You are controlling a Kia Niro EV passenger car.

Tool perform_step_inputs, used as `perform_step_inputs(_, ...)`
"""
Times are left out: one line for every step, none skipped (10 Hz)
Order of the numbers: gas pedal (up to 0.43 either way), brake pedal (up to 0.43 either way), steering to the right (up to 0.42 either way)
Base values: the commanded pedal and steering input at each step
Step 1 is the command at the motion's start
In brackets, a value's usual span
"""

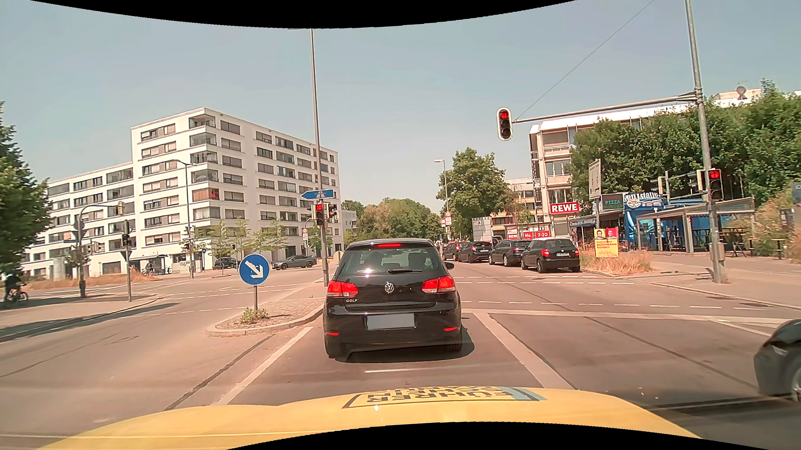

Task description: Follow the waypoints while adhering to traffic rules and regulations

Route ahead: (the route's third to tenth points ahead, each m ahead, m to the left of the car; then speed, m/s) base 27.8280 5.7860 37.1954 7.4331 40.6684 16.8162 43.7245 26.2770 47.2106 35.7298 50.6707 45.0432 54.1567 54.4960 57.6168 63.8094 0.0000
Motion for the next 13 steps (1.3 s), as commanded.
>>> perform_step_inputs(0.000, 0.201, -0.005)
perform_step_inputs(0.000, 0.201, -0.005)
perform_step_inputs(0.000, 0.201, -0.005)
perform_step_inputs(0.000, 0.201, -0.005)
perform_step_inputs(0.000, 0.201, -0.005)
perform_step_inputs(0.000, 0.201, -0.005)
perform_step_inputs(0.000, 0.201, -0.005)
perform_step_inputs(0.000, 0.201, -0.005)
perform_step_inputs(0.000, 0.201, -0.005)
perform_step_inputs(0.000, 0.201, -0.005)
perform_step_inputs(0.000, 0.201, -0.005)
perform_step_inputs(0.000, 0.201, -0.005)
perform_step_inputs(0.000, 0.201, -0.005)
